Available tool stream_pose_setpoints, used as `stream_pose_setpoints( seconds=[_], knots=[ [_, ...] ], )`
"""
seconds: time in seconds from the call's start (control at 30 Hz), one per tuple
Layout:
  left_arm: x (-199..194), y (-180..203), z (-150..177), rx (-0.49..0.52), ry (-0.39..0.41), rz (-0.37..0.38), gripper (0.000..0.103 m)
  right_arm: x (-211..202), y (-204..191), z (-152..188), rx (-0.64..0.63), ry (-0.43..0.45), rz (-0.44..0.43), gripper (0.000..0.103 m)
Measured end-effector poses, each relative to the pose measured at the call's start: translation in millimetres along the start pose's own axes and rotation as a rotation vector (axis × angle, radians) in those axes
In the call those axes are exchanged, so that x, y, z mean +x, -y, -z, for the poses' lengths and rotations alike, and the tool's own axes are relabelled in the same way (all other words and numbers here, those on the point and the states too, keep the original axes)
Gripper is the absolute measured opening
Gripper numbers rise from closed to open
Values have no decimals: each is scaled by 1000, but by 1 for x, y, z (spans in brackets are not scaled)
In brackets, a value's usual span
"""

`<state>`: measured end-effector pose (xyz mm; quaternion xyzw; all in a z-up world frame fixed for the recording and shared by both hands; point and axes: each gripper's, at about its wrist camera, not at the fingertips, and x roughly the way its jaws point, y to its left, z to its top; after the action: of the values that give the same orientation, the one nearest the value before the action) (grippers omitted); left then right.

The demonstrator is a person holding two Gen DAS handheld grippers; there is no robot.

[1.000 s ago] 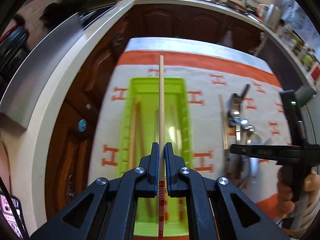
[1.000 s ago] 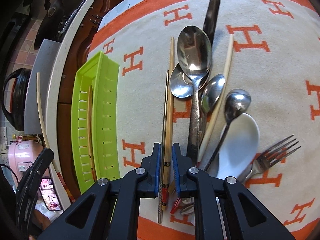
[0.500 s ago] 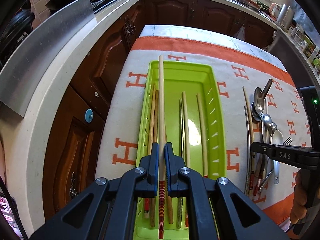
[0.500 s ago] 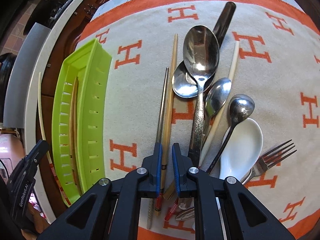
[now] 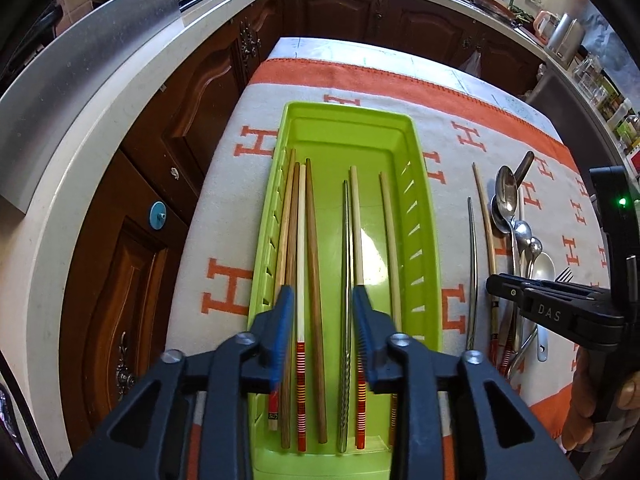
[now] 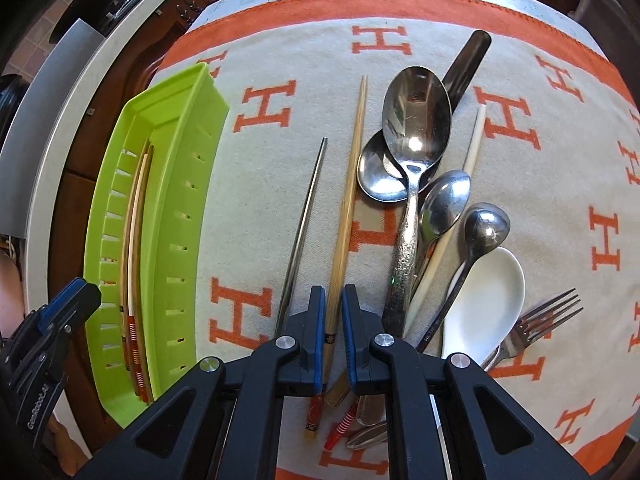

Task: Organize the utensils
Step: 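Place the chopstick in the tray while the right tool grasps a wooden chopstick, then lower the wooden chopstick into the green tray and open the right tool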

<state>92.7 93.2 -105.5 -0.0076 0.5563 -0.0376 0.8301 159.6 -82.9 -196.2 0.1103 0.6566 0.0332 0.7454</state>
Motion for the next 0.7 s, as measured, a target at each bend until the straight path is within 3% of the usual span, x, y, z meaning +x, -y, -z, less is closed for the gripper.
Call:
stream_pose_setpoints(
  seconds=[0.1, 0.23, 0.3, 0.5, 0.7],
  knots=[
    [-7, 0, 2, -5, 26, -28, 53, -3, 6, 5, 26, 17, -23, 7],
    [-13, 0, 4, 1, 43, -60, 59, -4, 16, 11, 54, 13, -73, 7],
    [-17, 0, 6, -1, 54, -65, 67, -8, 17, 15, 54, 16, -90, 7],
    [-25, 1, 12, 4, 74, -92, 78, -39, 23, 31, 45, 51, -148, 7],
    [-30, -2, 17, -8, 72, -92, 81, -70, 15, 43, 29, 74, -217, 7]
  ],
)
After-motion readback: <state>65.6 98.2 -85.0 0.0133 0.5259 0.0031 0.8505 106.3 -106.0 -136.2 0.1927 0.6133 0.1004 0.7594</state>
